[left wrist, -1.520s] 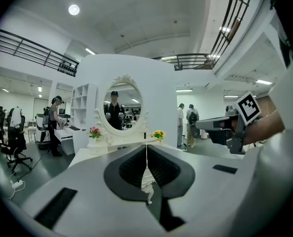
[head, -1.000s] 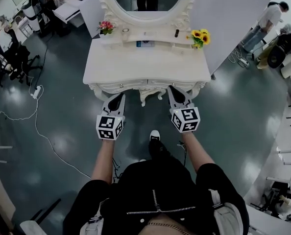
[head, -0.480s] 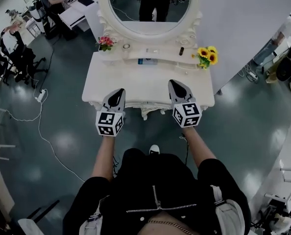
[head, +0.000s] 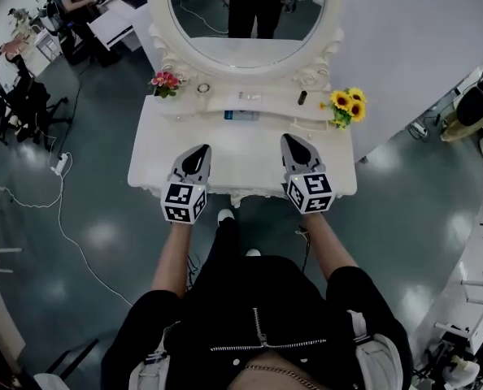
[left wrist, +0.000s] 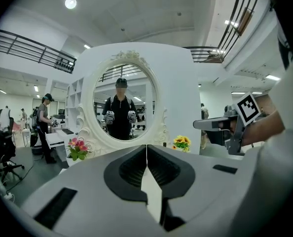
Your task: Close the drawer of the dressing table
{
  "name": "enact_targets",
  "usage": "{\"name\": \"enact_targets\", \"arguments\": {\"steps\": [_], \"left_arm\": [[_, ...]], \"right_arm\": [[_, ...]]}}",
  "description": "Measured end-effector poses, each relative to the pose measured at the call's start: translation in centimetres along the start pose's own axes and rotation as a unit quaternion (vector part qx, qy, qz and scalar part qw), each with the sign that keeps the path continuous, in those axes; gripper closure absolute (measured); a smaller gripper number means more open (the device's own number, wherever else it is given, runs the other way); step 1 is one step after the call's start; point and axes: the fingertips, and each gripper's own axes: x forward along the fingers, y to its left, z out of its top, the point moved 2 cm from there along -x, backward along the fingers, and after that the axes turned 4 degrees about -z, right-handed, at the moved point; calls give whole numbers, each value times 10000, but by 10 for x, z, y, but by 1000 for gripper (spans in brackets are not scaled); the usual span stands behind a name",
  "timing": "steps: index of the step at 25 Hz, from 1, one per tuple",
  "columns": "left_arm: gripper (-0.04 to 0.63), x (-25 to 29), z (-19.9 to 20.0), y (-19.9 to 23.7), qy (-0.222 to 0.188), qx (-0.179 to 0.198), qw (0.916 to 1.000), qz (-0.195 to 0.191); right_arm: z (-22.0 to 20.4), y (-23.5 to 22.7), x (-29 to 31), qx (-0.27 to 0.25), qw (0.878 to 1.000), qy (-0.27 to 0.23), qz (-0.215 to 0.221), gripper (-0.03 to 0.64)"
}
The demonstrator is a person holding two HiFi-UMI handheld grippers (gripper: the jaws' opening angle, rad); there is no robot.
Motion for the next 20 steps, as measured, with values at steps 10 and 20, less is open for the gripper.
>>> {"name": "enact_targets", "arguments": {"steps": [10, 20], "left_arm": [[574, 99, 9, 71, 6, -44, 9985, -538], [574, 149, 16, 112, 19, -34, 9957, -926]], "right_arm": [[2, -33, 91, -3, 9988, 115, -477, 612], [1, -41, 134, -51, 9967, 216, -781, 611]]}}
